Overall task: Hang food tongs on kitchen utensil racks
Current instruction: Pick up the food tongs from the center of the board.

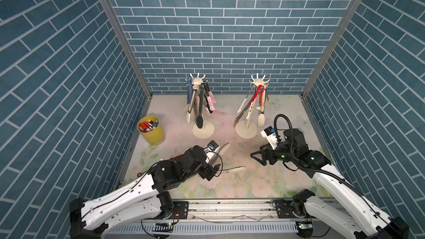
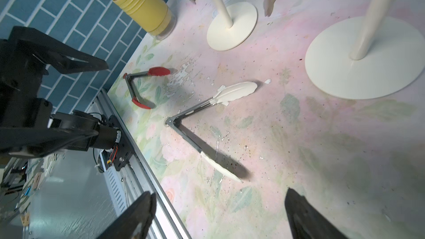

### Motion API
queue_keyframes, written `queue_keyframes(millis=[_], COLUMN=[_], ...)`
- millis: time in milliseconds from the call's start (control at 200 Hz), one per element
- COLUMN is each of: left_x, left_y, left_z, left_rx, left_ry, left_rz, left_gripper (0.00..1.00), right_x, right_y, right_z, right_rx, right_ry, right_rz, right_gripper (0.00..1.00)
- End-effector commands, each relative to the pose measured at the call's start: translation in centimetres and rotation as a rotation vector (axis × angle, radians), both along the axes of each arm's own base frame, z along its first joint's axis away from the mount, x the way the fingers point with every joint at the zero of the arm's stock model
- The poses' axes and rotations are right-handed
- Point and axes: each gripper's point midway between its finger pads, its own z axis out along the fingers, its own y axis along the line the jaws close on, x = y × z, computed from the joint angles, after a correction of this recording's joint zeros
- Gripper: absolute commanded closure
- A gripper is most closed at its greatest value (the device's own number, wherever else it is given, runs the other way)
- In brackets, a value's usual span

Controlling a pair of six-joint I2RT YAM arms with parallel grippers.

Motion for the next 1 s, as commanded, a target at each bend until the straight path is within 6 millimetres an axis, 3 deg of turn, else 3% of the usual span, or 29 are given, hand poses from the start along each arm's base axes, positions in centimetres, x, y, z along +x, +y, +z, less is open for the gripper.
queue_keyframes(millis=[0,275,515,655,990], left_x=[-0.2,-0.5,-0.7,-0.7,-0.9], left_y=[3.2,9.5,11.3,12.3,13.3], left_z=[-0.8,0.5,-0.2,0.1,0.7], left_rx=[-0.081,-0.128,-0.082,-0.101,-0.153], left_ry=[0.095,0.062,0.08,0.059,0.038], left_rz=[0.212,0.461,0.541,0.576,0.604], left_gripper=[0.02,0.01,0.01,0.01,0.01], right_x=[-0.4,-2.0,-2.3,-2.6,-3.6], right_y=[1.9,8.1,12.6,14.0,15.4], right_z=[0.7,-3.8,-6.0,-8.0,-12.3], right_rx=[-0.014,-0.215,-0.28,-0.314,-0.392], right_ry=[-0.068,-0.171,-0.194,-0.178,-0.137], right_rz=[0.124,0.472,0.71,0.79,0.874], right_gripper=[0.12,0.13,0.19,0.22,0.31])
